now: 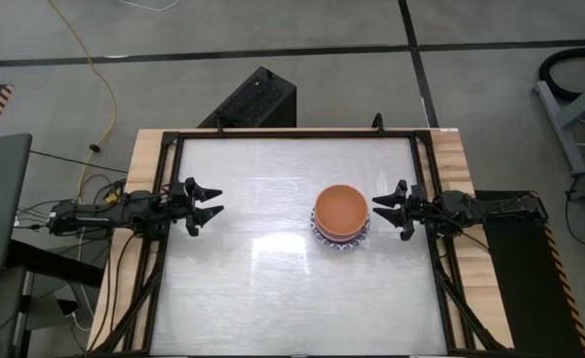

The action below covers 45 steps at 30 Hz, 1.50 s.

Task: Nest bowls inside each other
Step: Return to Home Position

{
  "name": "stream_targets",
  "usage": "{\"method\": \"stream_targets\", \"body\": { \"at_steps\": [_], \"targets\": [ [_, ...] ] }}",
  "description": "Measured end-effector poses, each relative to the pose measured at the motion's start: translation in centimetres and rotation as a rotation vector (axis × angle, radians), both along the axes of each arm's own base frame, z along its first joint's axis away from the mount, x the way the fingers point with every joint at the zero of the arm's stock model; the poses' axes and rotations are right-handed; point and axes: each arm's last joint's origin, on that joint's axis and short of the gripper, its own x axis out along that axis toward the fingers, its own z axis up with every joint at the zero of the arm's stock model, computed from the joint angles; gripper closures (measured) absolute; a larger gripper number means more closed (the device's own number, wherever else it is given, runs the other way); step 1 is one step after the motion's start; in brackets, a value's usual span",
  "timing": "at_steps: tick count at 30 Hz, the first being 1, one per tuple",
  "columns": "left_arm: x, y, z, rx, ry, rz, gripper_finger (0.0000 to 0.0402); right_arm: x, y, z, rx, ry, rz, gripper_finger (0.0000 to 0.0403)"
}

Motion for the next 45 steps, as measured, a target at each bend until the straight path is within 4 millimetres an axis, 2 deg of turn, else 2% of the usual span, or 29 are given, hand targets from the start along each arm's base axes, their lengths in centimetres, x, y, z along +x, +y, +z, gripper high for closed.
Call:
{"method": "stream_targets", "body": {
  "at_steps": [45],
  "targets": [
    [0.05, -0.01, -0.43, 0.027, 0.052, -0.001, 0.012, 0.0, 0.0, 0.0, 0.0, 0.0, 0.0, 0.0216]
  ]
}}
